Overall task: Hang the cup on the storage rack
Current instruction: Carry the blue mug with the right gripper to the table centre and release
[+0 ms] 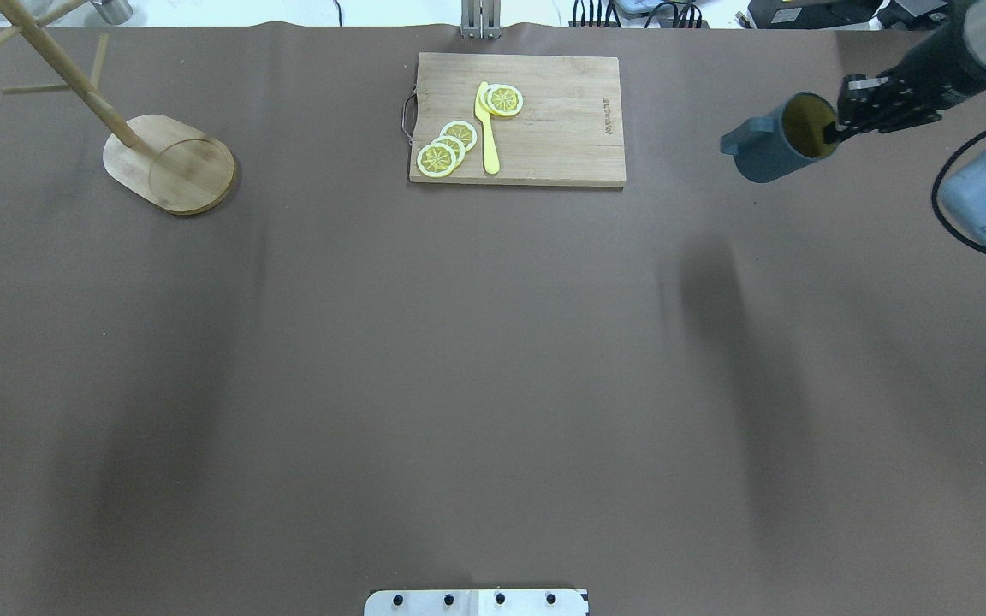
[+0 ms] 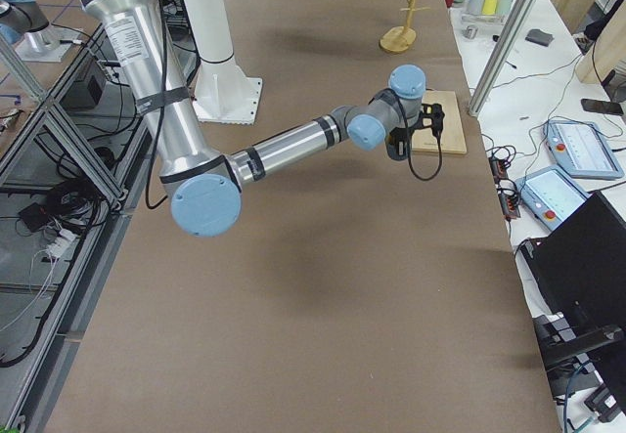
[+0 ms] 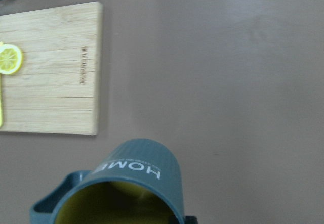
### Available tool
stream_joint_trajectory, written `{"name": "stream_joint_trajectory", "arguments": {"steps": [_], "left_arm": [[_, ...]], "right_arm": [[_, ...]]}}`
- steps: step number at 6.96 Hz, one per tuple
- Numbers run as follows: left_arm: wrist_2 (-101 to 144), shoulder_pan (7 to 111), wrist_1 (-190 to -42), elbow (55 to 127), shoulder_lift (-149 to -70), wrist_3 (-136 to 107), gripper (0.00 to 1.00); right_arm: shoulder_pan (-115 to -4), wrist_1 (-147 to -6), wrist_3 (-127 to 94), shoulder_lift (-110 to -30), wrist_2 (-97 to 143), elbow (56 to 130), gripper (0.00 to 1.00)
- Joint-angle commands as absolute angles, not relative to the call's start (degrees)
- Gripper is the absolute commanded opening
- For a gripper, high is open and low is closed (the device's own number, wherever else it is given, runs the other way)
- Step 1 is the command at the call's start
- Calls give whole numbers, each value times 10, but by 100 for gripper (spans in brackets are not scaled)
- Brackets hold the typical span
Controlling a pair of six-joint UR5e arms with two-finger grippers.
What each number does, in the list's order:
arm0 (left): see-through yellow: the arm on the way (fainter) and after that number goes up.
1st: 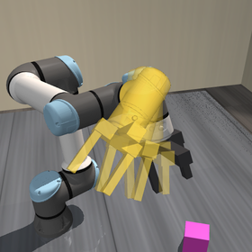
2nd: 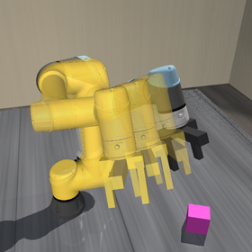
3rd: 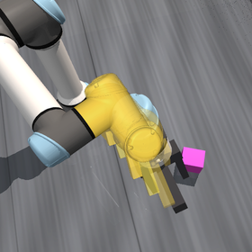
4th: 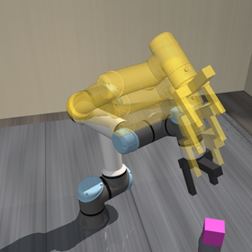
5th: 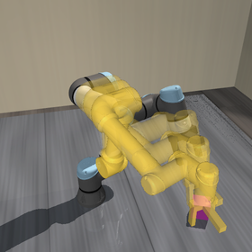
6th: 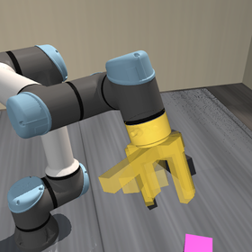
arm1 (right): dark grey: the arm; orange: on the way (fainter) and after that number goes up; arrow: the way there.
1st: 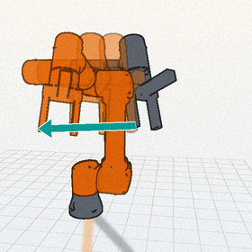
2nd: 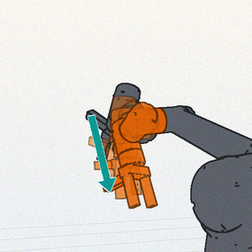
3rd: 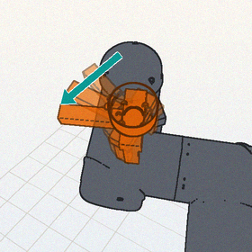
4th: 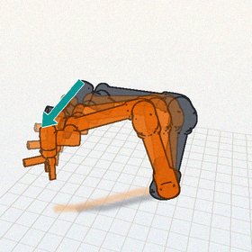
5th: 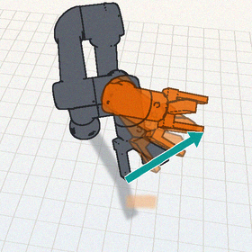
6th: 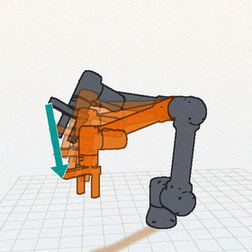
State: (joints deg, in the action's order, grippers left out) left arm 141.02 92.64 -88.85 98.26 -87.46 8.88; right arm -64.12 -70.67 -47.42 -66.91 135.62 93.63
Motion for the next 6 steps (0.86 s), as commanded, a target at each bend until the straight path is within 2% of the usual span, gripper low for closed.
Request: {"name": "stream_joint_trajectory", "arguments": {"steps": [1,4,6], "left_arm": [[1412,926,-889,980,-877,88,98],[1412,926,-889,980,-875,88,98],[1412,926,-889,980,-874,88,98]], "right_arm": [[-509,-710,-489,-570,1272,923,0],[-404,-714,-493,-444,1181,822,0],[-379,-792,-501,-400,1171,814,0]]}}
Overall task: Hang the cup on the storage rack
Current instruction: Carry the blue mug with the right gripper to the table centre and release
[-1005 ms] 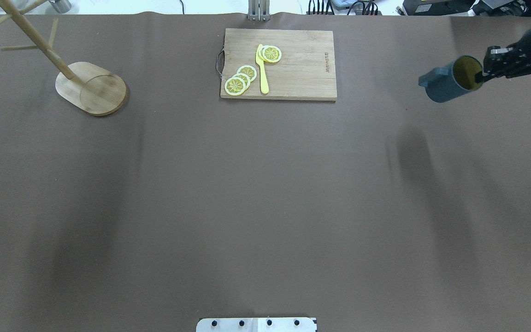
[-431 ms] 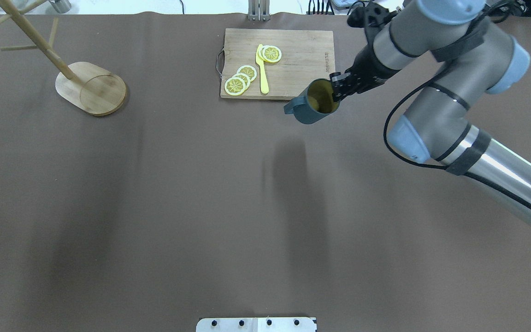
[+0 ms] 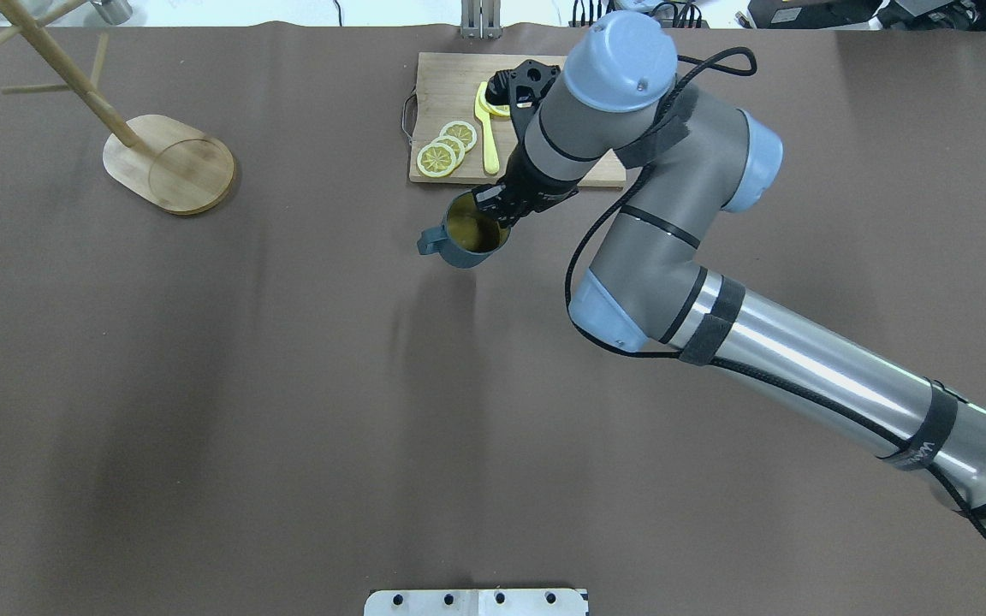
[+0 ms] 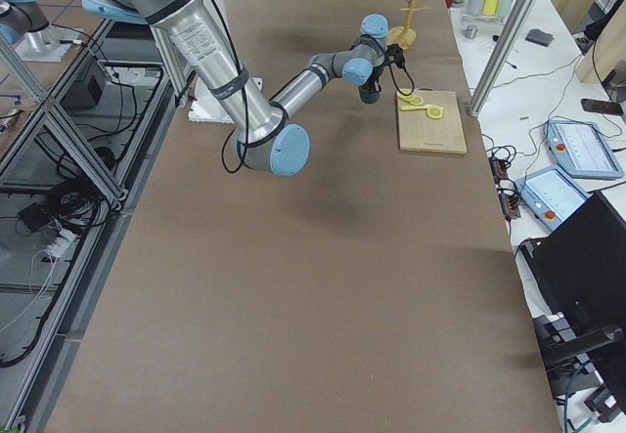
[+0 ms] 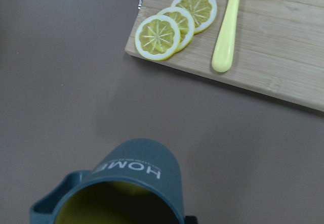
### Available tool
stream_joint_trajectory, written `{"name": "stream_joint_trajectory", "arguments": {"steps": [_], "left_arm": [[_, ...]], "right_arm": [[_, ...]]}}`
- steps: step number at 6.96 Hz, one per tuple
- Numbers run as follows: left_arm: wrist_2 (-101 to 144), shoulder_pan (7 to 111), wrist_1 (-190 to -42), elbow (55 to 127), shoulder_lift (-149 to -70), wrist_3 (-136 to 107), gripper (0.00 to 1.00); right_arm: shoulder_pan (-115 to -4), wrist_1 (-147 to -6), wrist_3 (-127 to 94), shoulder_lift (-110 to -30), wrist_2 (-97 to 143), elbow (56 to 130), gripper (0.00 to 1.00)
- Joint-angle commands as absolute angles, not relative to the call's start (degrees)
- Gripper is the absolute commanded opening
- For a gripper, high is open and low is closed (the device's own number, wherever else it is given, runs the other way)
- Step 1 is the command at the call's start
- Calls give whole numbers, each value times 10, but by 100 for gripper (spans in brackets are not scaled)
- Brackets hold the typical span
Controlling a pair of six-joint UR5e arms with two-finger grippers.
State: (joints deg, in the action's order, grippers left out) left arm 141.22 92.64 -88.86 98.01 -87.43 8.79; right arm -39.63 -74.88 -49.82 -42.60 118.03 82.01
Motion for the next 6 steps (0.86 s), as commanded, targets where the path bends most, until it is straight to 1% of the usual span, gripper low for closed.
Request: {"name": "stream_joint_trajectory", "arguments": {"steps": [1,3,5,6], "left_arm": [[1412,926,-889,980,-874,88,98],[1412,926,-888,979,-874,88,98],[1412,926,-889,974,-874,89,98],[1412,926,-889,974,-874,89,98]], "right_arm": [[-361,-799,-490,-403,1156,809,0],[-359,-810,-437,-417,1161,815,0],[-357,-856,-419,-416,1164,841,0],[-348,-865,-420,-417,1157,846,6]]}}
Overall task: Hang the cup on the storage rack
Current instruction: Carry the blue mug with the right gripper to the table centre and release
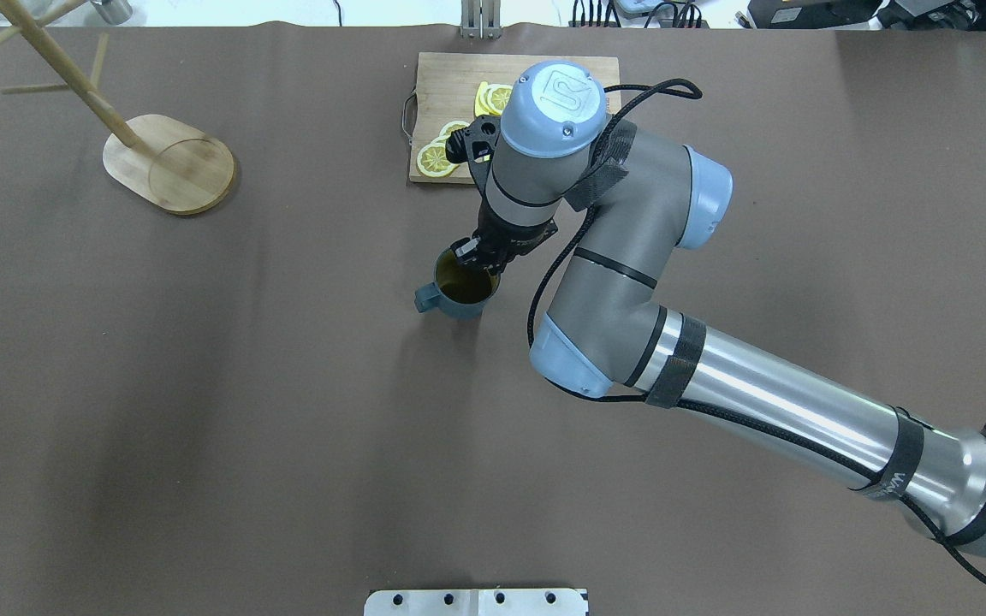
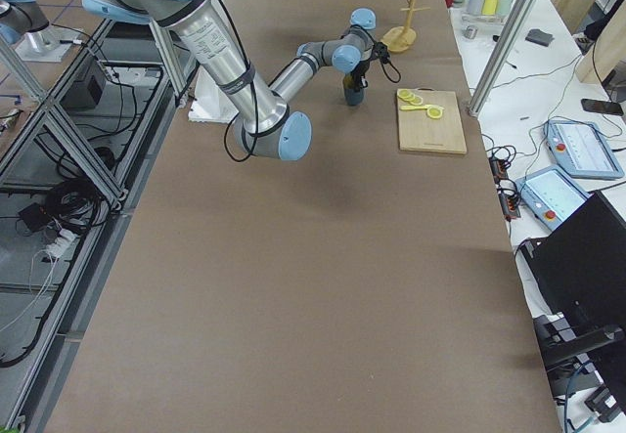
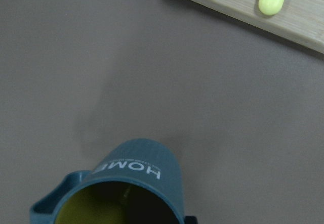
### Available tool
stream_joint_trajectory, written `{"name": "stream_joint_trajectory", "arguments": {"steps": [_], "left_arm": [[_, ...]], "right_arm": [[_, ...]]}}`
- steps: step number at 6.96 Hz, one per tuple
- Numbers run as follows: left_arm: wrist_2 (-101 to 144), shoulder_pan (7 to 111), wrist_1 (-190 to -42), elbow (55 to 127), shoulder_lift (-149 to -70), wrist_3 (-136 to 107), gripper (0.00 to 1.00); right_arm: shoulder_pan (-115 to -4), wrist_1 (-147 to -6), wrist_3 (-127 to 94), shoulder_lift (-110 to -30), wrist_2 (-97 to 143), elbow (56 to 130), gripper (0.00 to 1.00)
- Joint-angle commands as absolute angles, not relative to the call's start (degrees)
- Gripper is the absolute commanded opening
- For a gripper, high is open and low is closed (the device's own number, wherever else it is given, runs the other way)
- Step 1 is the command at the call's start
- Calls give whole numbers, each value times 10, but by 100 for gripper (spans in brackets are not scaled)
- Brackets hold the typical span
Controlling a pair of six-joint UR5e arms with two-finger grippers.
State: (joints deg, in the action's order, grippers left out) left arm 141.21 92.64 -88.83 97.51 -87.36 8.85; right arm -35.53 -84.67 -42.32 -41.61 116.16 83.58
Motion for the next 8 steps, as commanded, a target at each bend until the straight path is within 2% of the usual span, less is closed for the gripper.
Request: {"name": "stream_joint_trajectory", "arguments": {"steps": [1,2,4,7,8], "left_arm": [[1412,926,-889,974,-874,89,98],[1412,926,-889,974,-874,89,98],[1414,926,-889,991,-882,59,98],[1436,908,-920,1101,-885,-2,98],[1435,874,-984,1134,-886,-3,98]], "right_arm": [[-334,-864,-420,-417,1137,847,84],[-327,-862,-419,-418,1129,847,99],[-327,-861,-410,-413,1139,873,100],[-385,-865,-424,-416,1204,898,100],[-428,-863,-453,-426,1250,899,100]]}}
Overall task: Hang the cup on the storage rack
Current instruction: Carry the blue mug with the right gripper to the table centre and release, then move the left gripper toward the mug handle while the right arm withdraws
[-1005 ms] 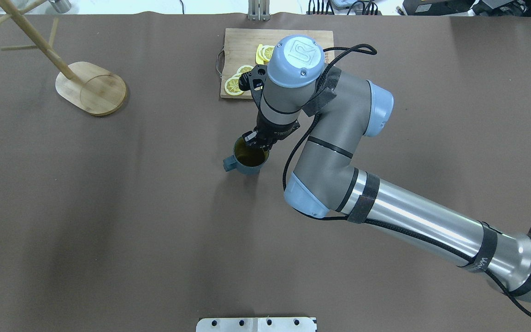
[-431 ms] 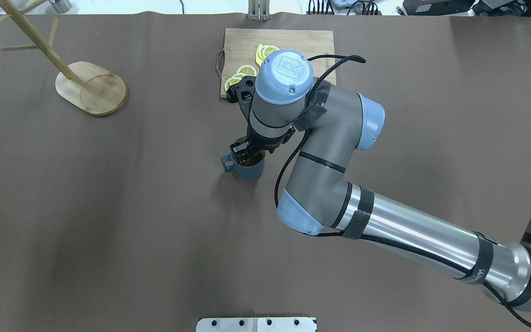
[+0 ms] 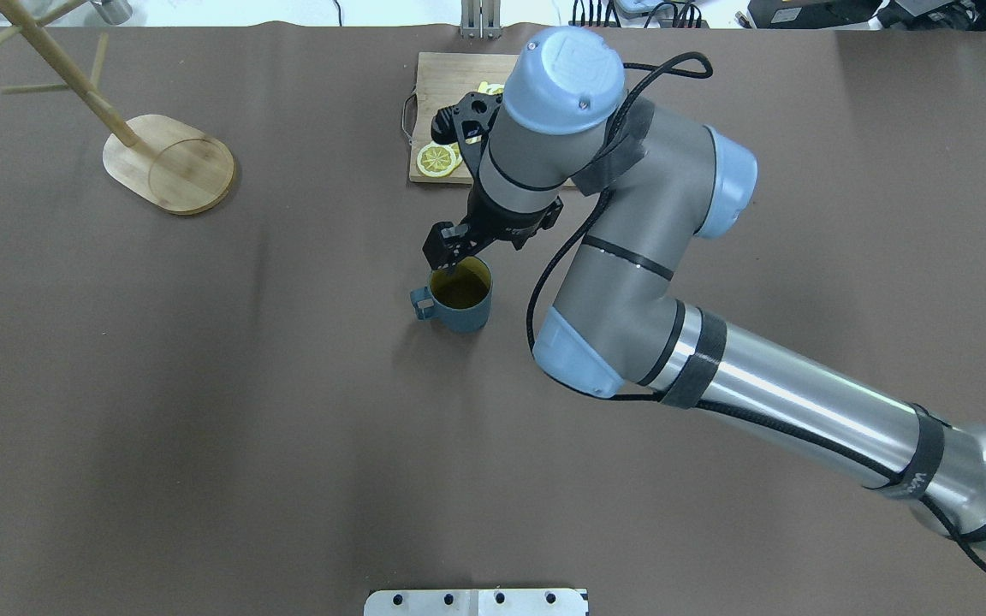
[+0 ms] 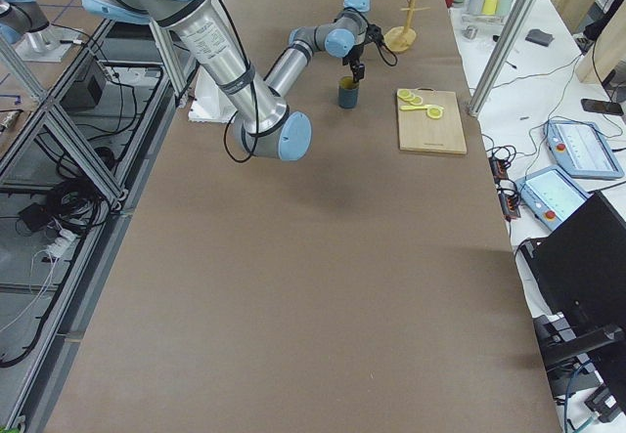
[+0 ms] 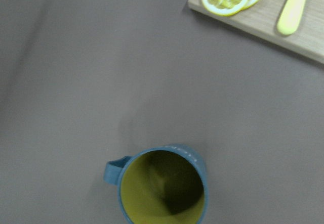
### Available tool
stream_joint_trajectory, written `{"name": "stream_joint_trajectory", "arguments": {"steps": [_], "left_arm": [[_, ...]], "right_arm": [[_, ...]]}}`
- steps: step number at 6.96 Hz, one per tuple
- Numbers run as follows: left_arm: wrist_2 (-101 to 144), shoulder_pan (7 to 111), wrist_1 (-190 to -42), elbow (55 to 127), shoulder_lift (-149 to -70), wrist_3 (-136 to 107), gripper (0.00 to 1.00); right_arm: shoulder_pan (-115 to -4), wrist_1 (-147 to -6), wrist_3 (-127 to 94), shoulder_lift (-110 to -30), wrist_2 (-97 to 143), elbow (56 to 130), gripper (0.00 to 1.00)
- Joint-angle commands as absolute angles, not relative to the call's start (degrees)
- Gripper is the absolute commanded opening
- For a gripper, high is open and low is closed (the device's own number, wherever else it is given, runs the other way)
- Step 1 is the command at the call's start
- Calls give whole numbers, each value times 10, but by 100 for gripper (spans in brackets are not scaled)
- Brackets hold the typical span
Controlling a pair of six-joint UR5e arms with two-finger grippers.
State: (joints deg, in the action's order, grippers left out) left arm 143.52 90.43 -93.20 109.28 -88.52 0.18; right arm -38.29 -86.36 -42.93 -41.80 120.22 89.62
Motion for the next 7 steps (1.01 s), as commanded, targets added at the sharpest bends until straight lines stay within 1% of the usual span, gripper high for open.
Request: {"name": "stream_joint_trajectory", "arguments": {"steps": [1,2,4,5,6,7], "left_arm": [[1432,837,-1089,1131,-885,-5,98],[1428,796,-1152,1123,-889,-7,98],[1426,719,-1265,1052,-945,-9,98],[1413,667,-1273,1023,-994,-9,98],[1412,587,-1273,974,-1042,-11,98],[1412,539,-1278,940,-1081,-11,97]], "right_arm": [[-470,-859,-465,-448,1286,899,100],[-508,-858,-463,-473,1312,899,100],[-552,-857,-454,-510,1322,899,100],[-575,-847,-434,-529,1322,896,100],[-585,-836,-422,-546,1323,892,100],[-586,-833,-404,-553,1322,882,100]]}}
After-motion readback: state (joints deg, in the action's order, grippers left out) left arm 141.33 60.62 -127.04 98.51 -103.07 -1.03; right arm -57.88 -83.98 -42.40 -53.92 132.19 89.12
